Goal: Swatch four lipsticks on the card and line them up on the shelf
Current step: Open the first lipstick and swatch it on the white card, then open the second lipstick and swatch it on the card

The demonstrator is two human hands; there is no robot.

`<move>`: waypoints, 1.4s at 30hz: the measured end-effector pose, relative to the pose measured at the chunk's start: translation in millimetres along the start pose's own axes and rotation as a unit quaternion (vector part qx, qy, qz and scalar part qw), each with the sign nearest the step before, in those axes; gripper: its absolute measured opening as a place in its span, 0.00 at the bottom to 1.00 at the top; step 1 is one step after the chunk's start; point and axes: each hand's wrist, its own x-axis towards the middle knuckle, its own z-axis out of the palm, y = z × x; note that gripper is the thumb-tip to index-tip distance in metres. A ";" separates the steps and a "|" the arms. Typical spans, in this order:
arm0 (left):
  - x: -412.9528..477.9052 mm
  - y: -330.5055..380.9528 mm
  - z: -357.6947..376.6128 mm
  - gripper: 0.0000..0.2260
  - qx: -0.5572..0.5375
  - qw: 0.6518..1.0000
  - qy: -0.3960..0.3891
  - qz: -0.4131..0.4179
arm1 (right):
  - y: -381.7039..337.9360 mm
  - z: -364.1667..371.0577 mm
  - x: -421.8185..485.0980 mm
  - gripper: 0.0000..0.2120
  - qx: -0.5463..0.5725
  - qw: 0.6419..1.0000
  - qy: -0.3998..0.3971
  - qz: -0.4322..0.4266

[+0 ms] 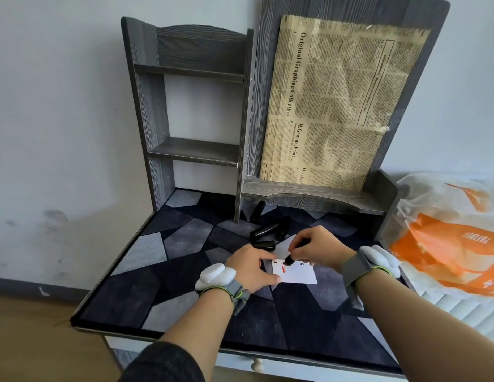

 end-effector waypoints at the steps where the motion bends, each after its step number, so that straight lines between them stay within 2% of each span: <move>1: 0.4 -0.4 0.2 0.25 0.002 1.000 0.001 0.000 | 0.3 -1.2 -0.1 0.07 0.012 1.000 0.010 0.003; 4: 0.3 -1.2 1.2 0.25 0.001 1.000 0.002 -0.002 | 0.5 -5.4 -1.2 0.11 0.055 0.998 0.036 0.014; 12: 0.4 1.8 0.4 0.26 -0.005 1.000 0.004 -0.015 | 3.9 -12.0 -1.3 0.03 0.183 0.981 0.047 0.046; 15: -0.8 3.4 -1.4 0.22 -0.027 0.999 0.013 -0.025 | 3.7 -11.0 0.0 0.05 0.222 0.972 0.053 0.058; 19: -1.6 3.5 -1.6 0.13 -0.080 0.993 0.069 -0.043 | -0.9 -12.4 -0.5 0.06 0.285 0.955 0.044 0.070; 23: 1.8 9.4 -10.2 0.13 -0.083 0.988 0.130 -0.025 | -6.3 -17.3 0.0 0.06 0.364 0.928 0.037 0.068; 29: 10.9 27.1 -22.8 0.20 -0.087 0.984 0.157 0.019 | -8.8 -18.7 -0.5 0.08 0.372 0.926 -0.005 0.064; 37: 13.0 32.5 -23.6 0.09 -0.106 0.981 0.158 0.036 | -11.8 -19.4 -4.2 0.10 0.361 0.930 -0.034 0.067; 42: 13.2 32.4 -21.9 0.07 -0.099 0.981 0.164 0.038 | -13.5 -18.8 -4.6 0.10 0.362 0.929 -0.037 0.066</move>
